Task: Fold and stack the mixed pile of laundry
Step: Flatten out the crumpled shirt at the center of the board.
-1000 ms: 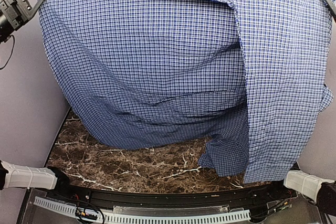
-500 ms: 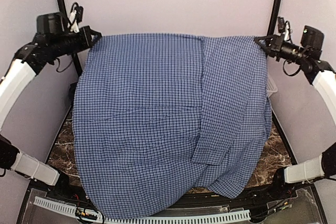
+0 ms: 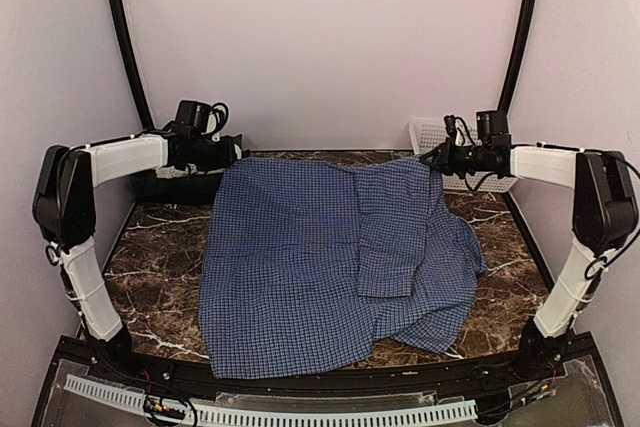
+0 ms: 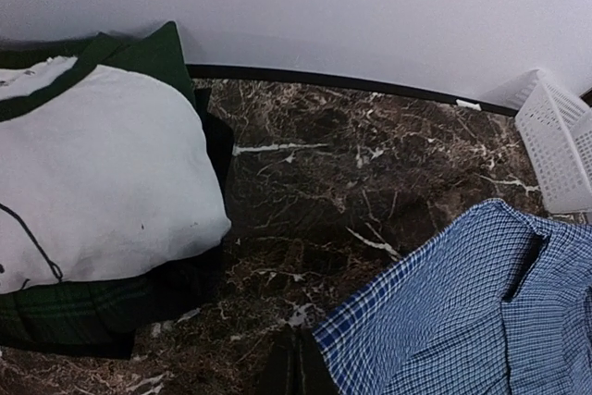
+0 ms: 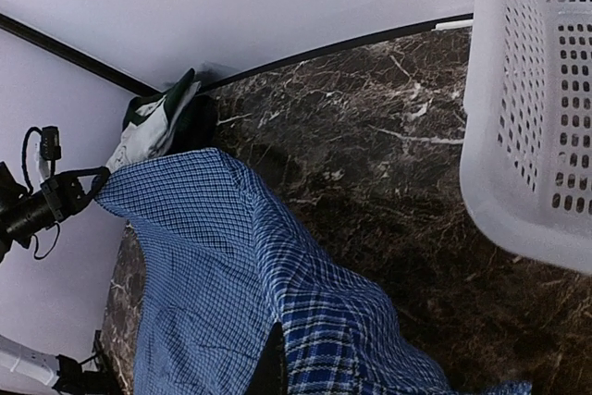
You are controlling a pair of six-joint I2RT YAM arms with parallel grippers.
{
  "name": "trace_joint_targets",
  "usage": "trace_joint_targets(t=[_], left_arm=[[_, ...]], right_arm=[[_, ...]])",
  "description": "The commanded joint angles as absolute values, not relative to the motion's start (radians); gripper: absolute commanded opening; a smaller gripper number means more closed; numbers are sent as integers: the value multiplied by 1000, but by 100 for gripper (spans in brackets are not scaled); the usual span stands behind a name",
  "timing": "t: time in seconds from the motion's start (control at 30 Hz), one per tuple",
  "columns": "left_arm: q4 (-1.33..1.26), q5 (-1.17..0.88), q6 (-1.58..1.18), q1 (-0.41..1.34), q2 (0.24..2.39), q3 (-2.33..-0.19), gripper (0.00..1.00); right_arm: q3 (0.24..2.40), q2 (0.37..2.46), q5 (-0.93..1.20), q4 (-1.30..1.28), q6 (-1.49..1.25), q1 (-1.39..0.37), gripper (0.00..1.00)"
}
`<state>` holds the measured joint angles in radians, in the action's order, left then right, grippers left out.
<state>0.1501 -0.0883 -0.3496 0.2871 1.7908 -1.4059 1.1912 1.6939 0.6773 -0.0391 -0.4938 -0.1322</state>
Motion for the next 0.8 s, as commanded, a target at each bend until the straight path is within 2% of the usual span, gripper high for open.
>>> trace_joint_targets(t=[0.0,0.1,0.17,0.23,0.3,0.33,0.37,0.4,0.43,0.47,0.5,0.53,0.57,0.77], left_arm=[[80,-87,-302,272,1916,-1556,0],[129,-71,-264,270,2039,-1703,0],[146,-53,-256,267,2095,-1771,0],[178,-22,-260,257,2139,-1826,0],[206,-32,-267,238,2177,-1877,4],[220,-39,-268,228,2187,-1898,13],[255,-58,-266,222,2208,-1941,18],[273,-64,-264,216,2214,-1961,34],[308,-59,-258,213,2220,-1994,42],[324,-53,-256,212,2219,-2006,56],[350,-41,-250,212,2213,-2023,59],[359,-33,-249,212,2197,-2028,62],[373,-19,-251,212,2190,-2028,63],[362,-51,-294,218,2072,-1933,64]], right_arm=[[1338,1791,555,24,-405,-166,0],[1452,1890,479,-60,-369,-187,0],[1519,1935,445,-111,-354,-197,6],[1576,1965,411,-156,-345,-206,17],[1633,1985,372,-216,-333,-213,34],[1655,1987,356,-241,-326,-216,41],[1674,1986,342,-266,-319,-220,49],[1689,1980,327,-293,-309,-222,54],[1700,1968,311,-317,-300,-222,57],[1704,1950,294,-339,-288,-222,62],[1710,1936,274,-364,-277,-222,70],[1724,1925,252,-394,-265,-222,86],[1742,1920,240,-430,-251,-222,96],[1789,1886,169,-548,-204,-218,98]])
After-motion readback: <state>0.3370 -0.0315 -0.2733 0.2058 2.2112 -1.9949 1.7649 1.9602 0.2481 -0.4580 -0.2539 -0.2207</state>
